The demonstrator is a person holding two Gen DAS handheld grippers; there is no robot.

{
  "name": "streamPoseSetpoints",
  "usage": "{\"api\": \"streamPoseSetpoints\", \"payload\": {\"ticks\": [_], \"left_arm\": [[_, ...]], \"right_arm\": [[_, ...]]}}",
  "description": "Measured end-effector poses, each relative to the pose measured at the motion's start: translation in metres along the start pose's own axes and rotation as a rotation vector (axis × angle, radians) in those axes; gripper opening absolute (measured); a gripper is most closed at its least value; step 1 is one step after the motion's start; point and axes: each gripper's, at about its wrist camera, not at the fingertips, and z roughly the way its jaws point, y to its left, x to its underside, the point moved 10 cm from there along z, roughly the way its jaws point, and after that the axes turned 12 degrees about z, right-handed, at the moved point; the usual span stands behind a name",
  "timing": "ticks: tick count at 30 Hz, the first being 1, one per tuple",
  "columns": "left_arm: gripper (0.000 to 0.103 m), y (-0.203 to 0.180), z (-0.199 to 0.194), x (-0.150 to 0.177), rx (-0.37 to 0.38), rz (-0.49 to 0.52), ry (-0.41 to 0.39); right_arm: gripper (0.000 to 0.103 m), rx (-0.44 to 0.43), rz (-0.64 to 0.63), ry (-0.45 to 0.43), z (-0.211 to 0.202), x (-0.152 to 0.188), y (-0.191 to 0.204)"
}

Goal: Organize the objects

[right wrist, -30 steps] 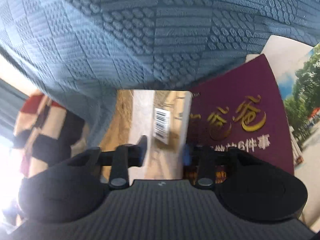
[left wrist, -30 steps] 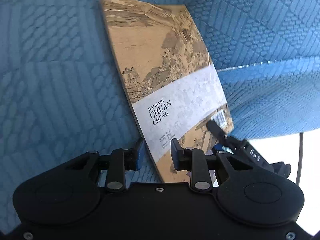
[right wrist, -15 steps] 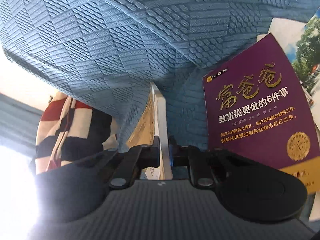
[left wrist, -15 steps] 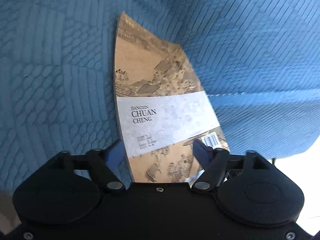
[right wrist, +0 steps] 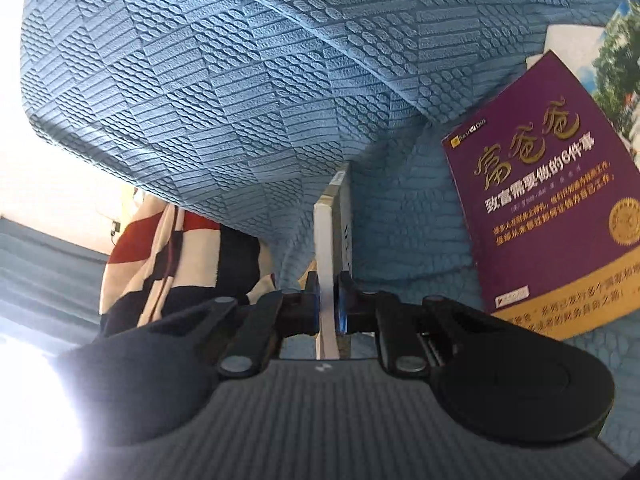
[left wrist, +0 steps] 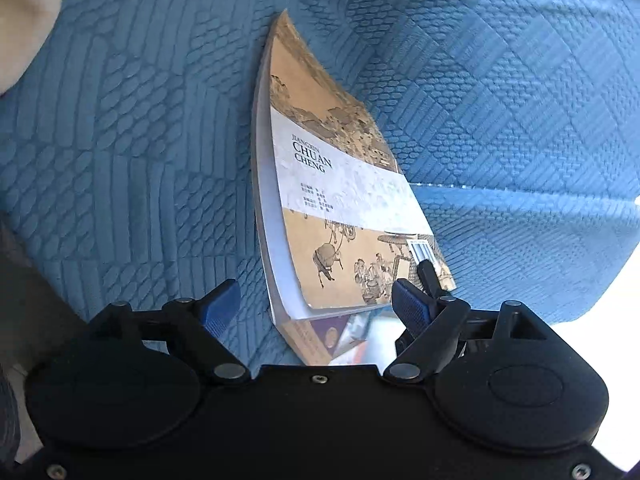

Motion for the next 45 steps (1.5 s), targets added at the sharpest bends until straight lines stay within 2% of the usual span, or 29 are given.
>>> {"api": "streamPoseSetpoints", "payload": {"ticks": [3,6,8,12,15,17,18,19,20,27,28,29,31,33,34,36,38,42,43,45], "left_arm": [[0.081,0.004,0.003,0.007,-0.008,-0.012,-0.005],[0.081,0.015,0.011,0.015,0.025,-0.086,0.001],[0.08,0.017,0.017,0.014,0.043,-0.09,-0.01],[0.071,0.017,0.015,0.003,-0.038,-0.009,-0.066],[0.057,0.013,0.01,-0.005,-0.067,0.025,-0.088],[0.038,0.013,0.005,-0.009,-0.092,0.047,-0.105],[0.034,0.012,0.002,-0.011,-0.108,0.057,-0.112],[0.024,0.011,-0.002,-0.012,-0.124,0.072,-0.12],[0.022,0.009,-0.007,-0.013,-0.133,0.09,-0.128],[0.019,-0.041,-0.048,-0.037,-0.136,0.262,-0.232],[0.019,-0.046,-0.052,-0.04,-0.132,0.28,-0.232],[0.017,-0.048,-0.055,-0.043,-0.128,0.293,-0.227],[0.01,-0.047,-0.056,-0.047,-0.121,0.286,-0.207],[0.008,-0.034,-0.051,-0.048,-0.15,0.252,-0.174],[0.0,-0.03,-0.05,-0.047,-0.144,0.256,-0.174],[0.0,-0.031,-0.051,-0.045,-0.066,0.256,-0.179],[0.0,-0.03,-0.051,-0.044,-0.042,0.254,-0.192],[0.002,-0.02,-0.047,-0.043,-0.104,0.309,-0.195],[0.005,-0.014,-0.043,-0.045,-0.147,0.333,-0.181],[0.006,-0.003,-0.036,-0.049,-0.218,0.382,-0.155]], "right_arm": [[0.012,-0.011,0.033,-0.006,-0.002,0.002,-0.002],[0.012,-0.017,0.065,-0.014,-0.003,0.004,-0.006],[0.012,-0.023,0.084,-0.017,-0.004,0.006,-0.01],[0.012,-0.032,0.094,-0.027,-0.007,0.012,-0.014],[0.012,-0.001,0.046,-0.043,-0.007,0.017,-0.014],[0.012,0.013,-0.001,-0.07,-0.009,0.018,-0.012],[0.012,0.018,-0.021,-0.086,-0.012,0.018,-0.011],[0.012,0.019,-0.035,-0.099,-0.014,0.019,-0.008],[0.012,0.017,-0.05,-0.106,-0.016,0.02,-0.005],[0.01,-0.006,-0.191,-0.166,-0.04,0.025,0.037],[0.009,-0.016,-0.205,-0.172,-0.043,0.026,0.044],[0.003,-0.041,-0.213,-0.175,-0.047,0.027,0.051],[0.004,-0.089,-0.216,-0.172,-0.051,0.03,0.063],[0.004,-0.064,-0.231,-0.185,-0.053,0.033,0.064],[0.005,-0.052,-0.232,-0.188,-0.053,0.035,0.062],[0.007,-0.046,-0.201,-0.186,-0.053,0.041,0.054],[0.007,-0.047,-0.15,-0.165,-0.051,0.05,0.042],[0.008,-0.04,-0.055,-0.077,-0.034,0.078,0.009],[0.012,-0.021,-0.044,-0.055,-0.028,0.084,0.001],[0.029,0.033,-0.037,-0.033,-0.014,0.091,-0.015]]}}
